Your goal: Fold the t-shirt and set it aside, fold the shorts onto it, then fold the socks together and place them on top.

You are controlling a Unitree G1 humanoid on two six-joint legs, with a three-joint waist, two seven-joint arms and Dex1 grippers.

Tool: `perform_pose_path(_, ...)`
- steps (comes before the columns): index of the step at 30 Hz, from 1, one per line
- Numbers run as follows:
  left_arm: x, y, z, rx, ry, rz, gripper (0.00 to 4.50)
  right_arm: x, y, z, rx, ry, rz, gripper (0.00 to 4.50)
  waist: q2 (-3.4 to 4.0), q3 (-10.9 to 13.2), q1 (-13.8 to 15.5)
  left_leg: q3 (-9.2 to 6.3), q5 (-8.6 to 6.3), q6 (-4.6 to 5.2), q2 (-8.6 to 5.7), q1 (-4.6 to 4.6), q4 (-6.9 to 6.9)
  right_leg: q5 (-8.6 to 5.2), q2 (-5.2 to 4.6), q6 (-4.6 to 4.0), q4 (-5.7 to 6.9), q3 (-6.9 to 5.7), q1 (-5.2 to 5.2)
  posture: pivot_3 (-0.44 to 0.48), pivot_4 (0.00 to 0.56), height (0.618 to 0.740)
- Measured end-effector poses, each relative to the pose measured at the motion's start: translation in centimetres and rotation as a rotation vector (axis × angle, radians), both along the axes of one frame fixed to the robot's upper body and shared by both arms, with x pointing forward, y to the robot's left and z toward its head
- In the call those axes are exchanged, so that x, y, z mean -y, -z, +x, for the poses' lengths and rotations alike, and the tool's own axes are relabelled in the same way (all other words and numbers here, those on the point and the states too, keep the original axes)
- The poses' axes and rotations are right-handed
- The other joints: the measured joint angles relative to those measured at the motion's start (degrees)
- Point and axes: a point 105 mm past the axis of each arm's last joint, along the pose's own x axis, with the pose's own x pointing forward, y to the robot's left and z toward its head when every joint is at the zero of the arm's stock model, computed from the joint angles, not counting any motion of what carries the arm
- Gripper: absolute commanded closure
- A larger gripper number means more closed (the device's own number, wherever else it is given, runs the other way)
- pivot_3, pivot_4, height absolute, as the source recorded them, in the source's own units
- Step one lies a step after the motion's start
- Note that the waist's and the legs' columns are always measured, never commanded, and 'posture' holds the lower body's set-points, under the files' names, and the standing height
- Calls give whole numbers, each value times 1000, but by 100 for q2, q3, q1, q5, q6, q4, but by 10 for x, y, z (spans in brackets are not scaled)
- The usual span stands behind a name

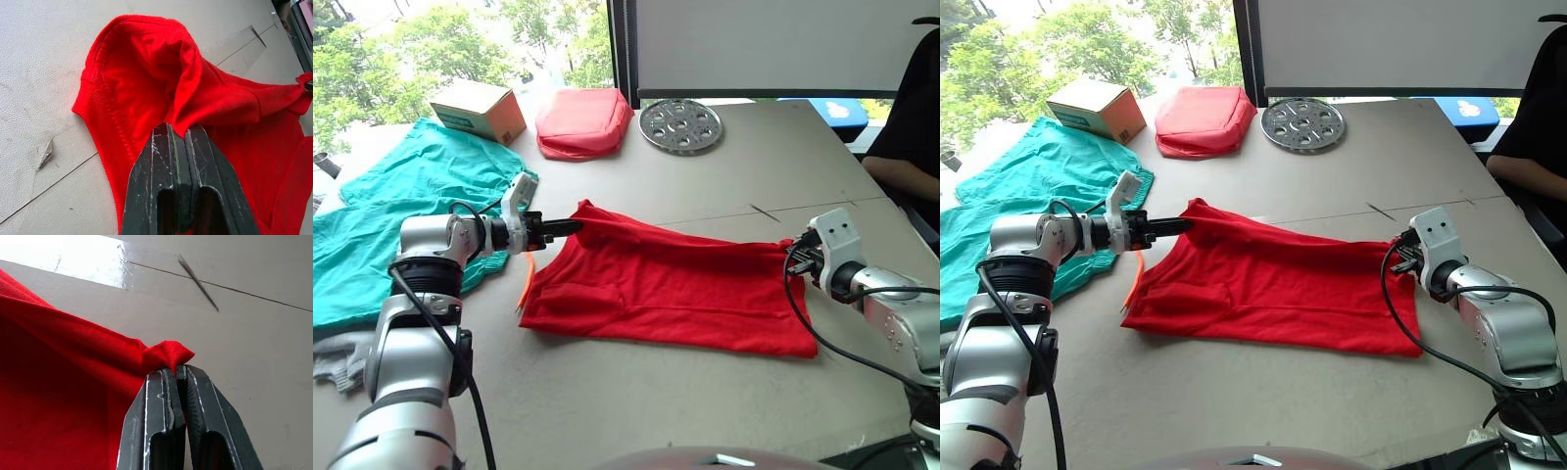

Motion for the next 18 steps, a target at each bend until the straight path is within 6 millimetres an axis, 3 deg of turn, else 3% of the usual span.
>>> perform_pose_path(4, 0, 0, -3, -2, 0, -7, 4484, -8, 3, -13, 1, -74, -10, 4500, -7, 2, 47, -2, -1, 1, -1, -2, 2, 0, 0, 2, -3, -4, 0, 0, 150, 740)
perform_pose_path(10, -5, -6, -6, -26, -13, -20, 4484, -13, -14, -34, 62, -144, 13, 4500, -19, -1, 78, -1, -1, 1, 0, 1, 6, -2, 1, 4, -2, -4, 4, 0, 150, 740)
perform_pose_path(13, -1, -9, -7, -20, 4, -20, 4500, -10, -6, -45, 27, -146, 13, 3541, -20, -1, 113, -2, 0, 1, 1, 0, 7, -2, 2, 3, -3, -4, 4, 0, 150, 740)
perform_pose_path(15, 0, -10, -7, -18, 8, -17, 4500, -4, 5, -52, -23, -133, -7, 2694, -20, -1, 133, 0, 0, 1, 0, 0, 7, -2, 1, 2, -3, -3, 4, 0, 150, 740)
perform_pose_path(16, 1, -9, -8, -21, 15, -11, 4500, -1, 10, -57, -49, -133, -15, 1967, -21, -1, 131, 1, 0, 1, -1, 0, 8, -2, 1, 2, -3, -2, 4, 0, 150, 740)
perform_pose_path(18, 2, -7, -8, -16, 23, 4, 3812, 0, 15, -62, -76, -133, -1, 1297, -22, -2, 128, 1, 0, 1, 0, 1, 9, -2, 1, 2, -3, -2, 4, 0, 150, 740)
